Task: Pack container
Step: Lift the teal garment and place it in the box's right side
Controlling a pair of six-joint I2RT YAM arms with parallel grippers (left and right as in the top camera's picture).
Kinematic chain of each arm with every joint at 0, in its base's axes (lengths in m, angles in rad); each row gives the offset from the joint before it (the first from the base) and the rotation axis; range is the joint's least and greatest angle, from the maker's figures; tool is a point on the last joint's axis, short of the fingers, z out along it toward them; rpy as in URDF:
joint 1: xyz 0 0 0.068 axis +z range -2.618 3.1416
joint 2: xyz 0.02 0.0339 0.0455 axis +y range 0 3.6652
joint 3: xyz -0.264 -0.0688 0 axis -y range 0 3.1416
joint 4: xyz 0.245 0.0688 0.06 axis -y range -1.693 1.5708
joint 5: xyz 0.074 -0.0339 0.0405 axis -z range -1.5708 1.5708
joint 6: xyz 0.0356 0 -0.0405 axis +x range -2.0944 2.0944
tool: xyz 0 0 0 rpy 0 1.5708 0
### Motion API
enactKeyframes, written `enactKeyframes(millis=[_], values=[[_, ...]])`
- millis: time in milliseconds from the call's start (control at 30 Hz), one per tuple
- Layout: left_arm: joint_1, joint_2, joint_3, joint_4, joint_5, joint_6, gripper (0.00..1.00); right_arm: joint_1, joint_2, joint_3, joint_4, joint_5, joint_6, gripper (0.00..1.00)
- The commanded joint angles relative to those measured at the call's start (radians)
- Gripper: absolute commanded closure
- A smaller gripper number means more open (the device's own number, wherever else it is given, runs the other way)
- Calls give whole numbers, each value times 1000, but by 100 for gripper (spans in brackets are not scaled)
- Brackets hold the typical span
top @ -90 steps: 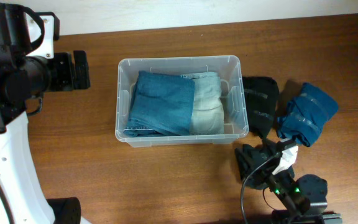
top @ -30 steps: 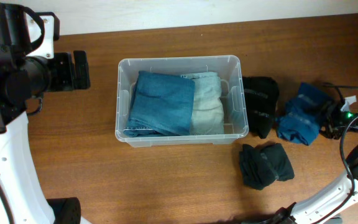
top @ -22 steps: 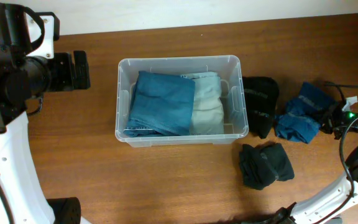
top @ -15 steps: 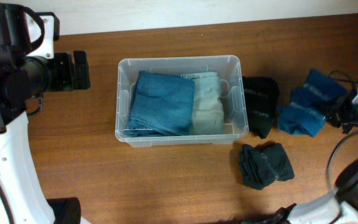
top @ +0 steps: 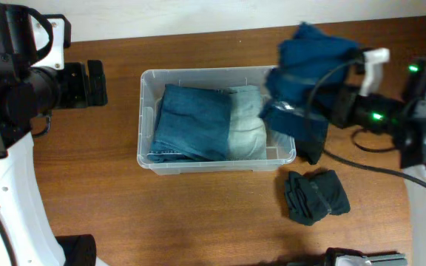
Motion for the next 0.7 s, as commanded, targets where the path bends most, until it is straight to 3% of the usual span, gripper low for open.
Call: enactKeyframes(millis=[0, 267, 367, 500, 533, 567, 667], values=[[4, -18, -3, 0, -10, -6, 1, 120, 66, 8, 50, 69, 86, 80], [4, -18, -3, 0, -10, -6, 0, 165, 320, 8, 61, 94, 83, 75], [4, -18, -3, 0, -10, -6, 1, 180, 427, 8, 57, 94, 51, 56], [4, -18, -3, 0, -10, -6, 1, 210, 536, 8, 50, 98, 47, 52], [4, -18, -3, 0, -10, -6, 0, 212, 550, 8, 50, 99, 39, 46], [4, -18, -3, 0, -10, -6, 1, 214, 552, 8, 47, 104, 37, 28], [4, -18, -3, 0, -10, -6, 1, 203, 510, 27, 46, 149, 37, 15]])
